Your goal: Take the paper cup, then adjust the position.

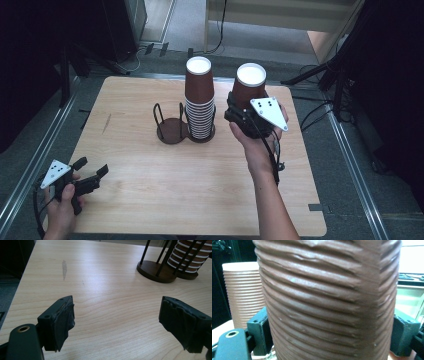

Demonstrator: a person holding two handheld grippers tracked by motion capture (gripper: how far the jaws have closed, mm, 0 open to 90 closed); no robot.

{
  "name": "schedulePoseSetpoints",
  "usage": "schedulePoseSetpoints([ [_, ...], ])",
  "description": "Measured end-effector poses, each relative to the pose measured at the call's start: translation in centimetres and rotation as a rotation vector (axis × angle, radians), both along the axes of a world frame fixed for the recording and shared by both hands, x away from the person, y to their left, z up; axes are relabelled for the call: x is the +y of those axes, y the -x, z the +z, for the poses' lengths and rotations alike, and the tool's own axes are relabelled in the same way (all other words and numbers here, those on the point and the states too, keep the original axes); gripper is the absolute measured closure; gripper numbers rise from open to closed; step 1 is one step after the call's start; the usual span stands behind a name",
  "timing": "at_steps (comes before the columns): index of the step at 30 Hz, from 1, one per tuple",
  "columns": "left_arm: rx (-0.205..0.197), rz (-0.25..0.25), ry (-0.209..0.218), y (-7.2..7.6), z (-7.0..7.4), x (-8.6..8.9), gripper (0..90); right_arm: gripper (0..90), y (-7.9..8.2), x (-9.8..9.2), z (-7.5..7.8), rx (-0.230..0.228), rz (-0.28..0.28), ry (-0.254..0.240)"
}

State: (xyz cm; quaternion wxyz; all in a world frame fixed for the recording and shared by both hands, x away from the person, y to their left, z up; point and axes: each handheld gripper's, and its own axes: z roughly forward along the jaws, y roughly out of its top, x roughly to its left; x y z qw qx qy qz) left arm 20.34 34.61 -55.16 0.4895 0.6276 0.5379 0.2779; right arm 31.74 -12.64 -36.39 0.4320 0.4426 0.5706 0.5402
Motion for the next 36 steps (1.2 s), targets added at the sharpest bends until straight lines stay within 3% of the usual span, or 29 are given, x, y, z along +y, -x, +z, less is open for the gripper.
schedulePoseSetpoints([
  [13,0.0,0.002,0.0,0.0,0.0,-0.1,13.7,13.3,1.6,-0.8,-1.9,0.022,-0.018,0.026],
  [21,-0.001,0.004,-0.006,0.0,0.0,-0.1,13.7,13.3,2.6,-1.2,-3.0,0.033,-0.012,0.012],
  [27,-0.034,-0.004,-0.008,0.1,0.0,-0.1,14.1,13.2,3.4,-1.4,-4.1,0.042,-0.005,0.011],
  [30,-0.051,-0.032,-0.007,0.1,0.0,-0.3,14.1,13.2,3.8,-1.5,-4.9,0.053,-0.01,0.003],
  [36,-0.029,-0.021,-0.034,-0.2,0.1,-0.4,14.1,13.1,4.3,-1.8,-6.2,0.074,-0.022,-0.003],
])
